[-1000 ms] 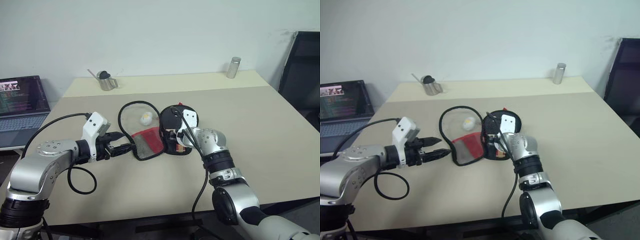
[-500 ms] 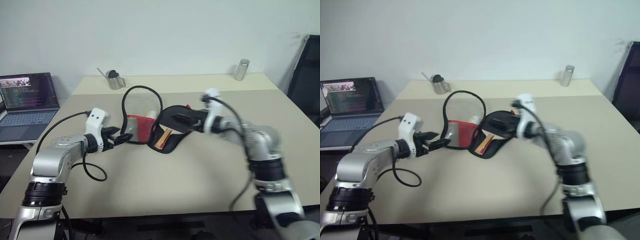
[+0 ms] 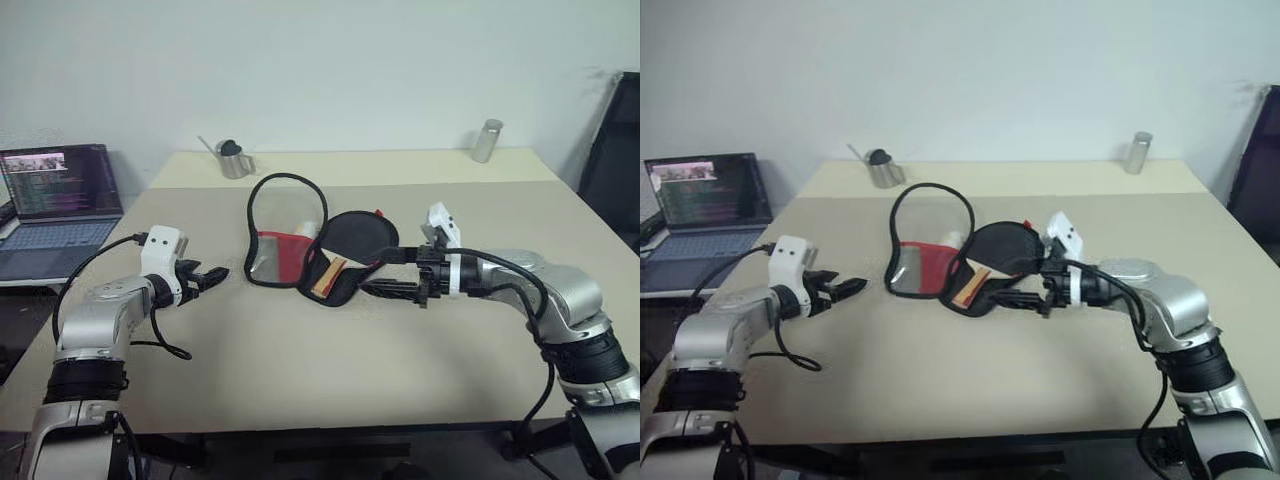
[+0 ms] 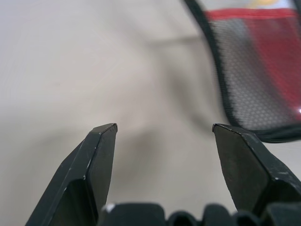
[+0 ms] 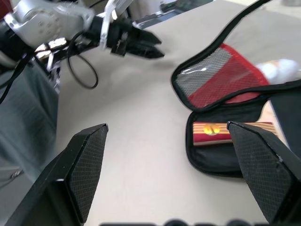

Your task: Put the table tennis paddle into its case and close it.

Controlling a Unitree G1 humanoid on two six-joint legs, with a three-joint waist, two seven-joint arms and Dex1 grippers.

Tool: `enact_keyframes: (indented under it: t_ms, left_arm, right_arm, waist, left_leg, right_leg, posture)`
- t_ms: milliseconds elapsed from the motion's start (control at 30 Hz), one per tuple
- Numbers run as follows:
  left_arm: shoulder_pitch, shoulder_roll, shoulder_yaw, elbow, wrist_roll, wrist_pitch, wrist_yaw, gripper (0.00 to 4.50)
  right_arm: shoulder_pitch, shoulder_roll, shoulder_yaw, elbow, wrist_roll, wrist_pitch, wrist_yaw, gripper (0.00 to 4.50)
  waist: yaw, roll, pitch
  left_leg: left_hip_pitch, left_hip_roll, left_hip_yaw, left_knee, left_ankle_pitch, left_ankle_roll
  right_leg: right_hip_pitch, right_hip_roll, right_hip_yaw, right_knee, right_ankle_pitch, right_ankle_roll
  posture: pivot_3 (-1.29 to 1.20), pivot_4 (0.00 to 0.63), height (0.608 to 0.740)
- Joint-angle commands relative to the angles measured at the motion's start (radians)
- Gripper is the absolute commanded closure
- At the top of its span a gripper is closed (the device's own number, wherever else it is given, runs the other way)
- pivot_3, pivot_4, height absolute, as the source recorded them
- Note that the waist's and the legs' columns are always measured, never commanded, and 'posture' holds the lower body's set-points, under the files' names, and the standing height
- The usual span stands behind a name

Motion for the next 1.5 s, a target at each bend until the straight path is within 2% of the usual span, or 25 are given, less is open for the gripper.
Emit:
enact_keyframes:
  t_ms: [33, 233, 333, 500, 600, 667, 733, 900, 1067, 1133, 1267, 1333, 1400, 1500]
  left_arm:
    - [-0.091, -0.004, 0.015, 0.153, 0.063, -0.091, 0.064, 0.95]
    - [-0.231, -0.136, -0.076, 0.357, 0.154, -0.218, 0.078, 0.95]
    - [-0.307, -0.247, -0.111, 0.456, 0.191, -0.293, 0.124, 0.95]
    - [-0.376, -0.342, -0.093, 0.512, 0.188, -0.358, 0.135, 0.95]
    - [-0.378, -0.39, -0.055, 0.424, 0.112, -0.372, 0.056, 0.95]
    - [-0.35, -0.441, -0.012, 0.229, -0.026, -0.345, -0.071, 0.95]
    - [-0.327, -0.473, 0.007, 0.091, -0.107, -0.281, -0.117, 0.95]
    - [-0.261, -0.52, -0.083, -0.114, -0.128, -0.206, -0.157, 0.95]
    - [-0.222, -0.51, -0.21, -0.14, -0.033, -0.21, -0.165, 0.95]
    - [-0.227, -0.508, -0.24, -0.098, 0.018, -0.207, -0.129, 0.95]
    - [-0.235, -0.496, -0.186, -0.091, -0.011, -0.206, -0.128, 0.95]
    - [-0.229, -0.44, -0.124, -0.159, -0.102, -0.174, -0.221, 0.95]
    - [-0.221, -0.351, -0.069, -0.228, -0.212, -0.066, -0.328, 0.95]
    - [-0.179, -0.199, -0.061, -0.299, -0.266, 0.034, -0.443, 0.95]
  right_arm:
    - [0.002, -0.03, -0.03, -0.03, -0.02, -0.036, 0.031, 0.03]
    - [-0.013, -0.033, -0.058, -0.039, -0.033, -0.037, 0.01, 0.03]
    - [-0.019, -0.039, -0.078, -0.052, -0.033, -0.036, -0.008, 0.03]
    - [-0.007, -0.043, -0.095, -0.081, -0.032, -0.025, -0.032, 0.03]
    - [0.01, -0.057, -0.109, -0.099, -0.034, -0.021, -0.043, 0.03]
    - [0.024, -0.075, -0.132, -0.105, -0.03, -0.019, -0.043, 0.03]
    - [0.036, -0.093, -0.148, -0.106, -0.027, -0.022, -0.038, 0.03]
    - [0.069, -0.139, -0.174, -0.09, -0.043, -0.039, -0.029, 0.03]
    - [0.078, -0.159, -0.191, -0.081, -0.054, -0.048, -0.035, 0.03]
    - [0.08, -0.164, -0.197, -0.075, -0.066, -0.053, -0.039, 0.03]
    - [0.084, -0.169, -0.211, -0.066, -0.066, -0.046, -0.043, 0.03]
    - [0.088, -0.165, -0.231, -0.054, -0.044, -0.026, -0.046, 0.03]
    - [0.09, -0.134, -0.263, -0.025, 0.003, 0.021, -0.063, 0.03]
    - [0.077, -0.059, -0.28, 0.059, 0.01, 0.094, -0.157, 0.03]
  waist:
    - [0.001, 0.0, 0.0]
    - [0.014, -0.001, 0.0]
    - [0.019, -0.001, 0.0]
    - [0.02, -0.002, 0.0]
    - [0.019, -0.002, 0.0]
    - [0.022, -0.002, 0.001]
    - [0.027, -0.003, 0.001]
    - [0.023, -0.003, 0.001]
    - [0.014, -0.003, 0.001]
    - [0.015, -0.003, 0.001]
    - [0.015, -0.003, 0.001]
    - [0.014, -0.003, 0.001]
    - [0.009, -0.003, 0.001]
    - [0.0, -0.003, 0.001]
  left_leg:
    - [0.0, 0.0, 0.0, 0.001, 0.0, 0.0]
    - [-0.006, -0.001, -0.003, 0.009, -0.001, -0.001]
    - [-0.007, -0.002, -0.002, 0.011, -0.001, -0.001]
    - [-0.008, -0.002, -0.002, 0.011, -0.001, -0.001]
    - [-0.008, -0.002, -0.002, 0.011, -0.001, -0.001]
    - [-0.008, -0.002, -0.002, 0.011, -0.001, -0.001]
    - [-0.01, -0.002, -0.003, 0.012, -0.001, -0.001]
    - [-0.008, -0.002, -0.001, 0.011, -0.001, -0.001]
    - [-0.005, 0.0, 0.002, 0.011, -0.001, 0.0]
    - [-0.005, 0.0, 0.002, 0.011, -0.001, 0.0]
    - [-0.005, 0.0, 0.002, 0.012, 0.0, 0.0]
    - [-0.006, 0.0, 0.002, 0.012, 0.0, 0.0]
    - [-0.006, 0.001, 0.002, 0.012, 0.0, 0.0]
    - [-0.006, 0.001, 0.002, 0.011, 0.0, 0.0]
  right_leg:
    - [0.0, 0.0, 0.0, 0.0, 0.0, 0.0]
    - [0.0, 0.0, -0.002, 0.001, 0.002, 0.002]
    - [0.0, -0.001, -0.002, 0.0, 0.003, 0.004]
    - [-0.001, -0.001, -0.002, 0.0, 0.003, 0.004]
    - [-0.001, -0.001, -0.001, 0.0, 0.003, 0.004]
    - [-0.001, -0.001, -0.001, 0.0, 0.003, 0.004]
    - [-0.001, -0.002, -0.002, 0.0, 0.003, 0.004]
    - [0.0, -0.002, -0.001, -0.001, 0.004, 0.004]
    - [0.0, 0.001, 0.001, 0.001, 0.005, 0.003]
    - [0.001, 0.002, 0.001, 0.001, 0.006, 0.003]
    - [0.001, 0.002, 0.002, 0.0, 0.007, 0.004]
    - [0.0, 0.001, 0.002, 0.0, 0.007, 0.004]
    - [0.0, 0.002, 0.002, 0.0, 0.007, 0.003]
    - [0.0, 0.002, 0.002, -0.001, 0.007, 0.003]
  posture:
    - [0.0, 0.15, 0.74]
    - [0.0, 0.15, 0.74]
    - [0.0, 0.15, 0.74]
    - [0.0, 0.15, 0.74]
    - [0.0, 0.15, 0.74]
    - [0.0, 0.15, 0.74]
    - [0.0, 0.15, 0.74]
    - [0.0, 0.15, 0.74]
    - [0.0, 0.15, 0.74]
    - [0.0, 0.15, 0.74]
    - [0.0, 0.15, 0.74]
    - [0.0, 0.15, 0.74]
    - [0.0, 0.15, 0.74]
    - [0.0, 0.15, 0.74]
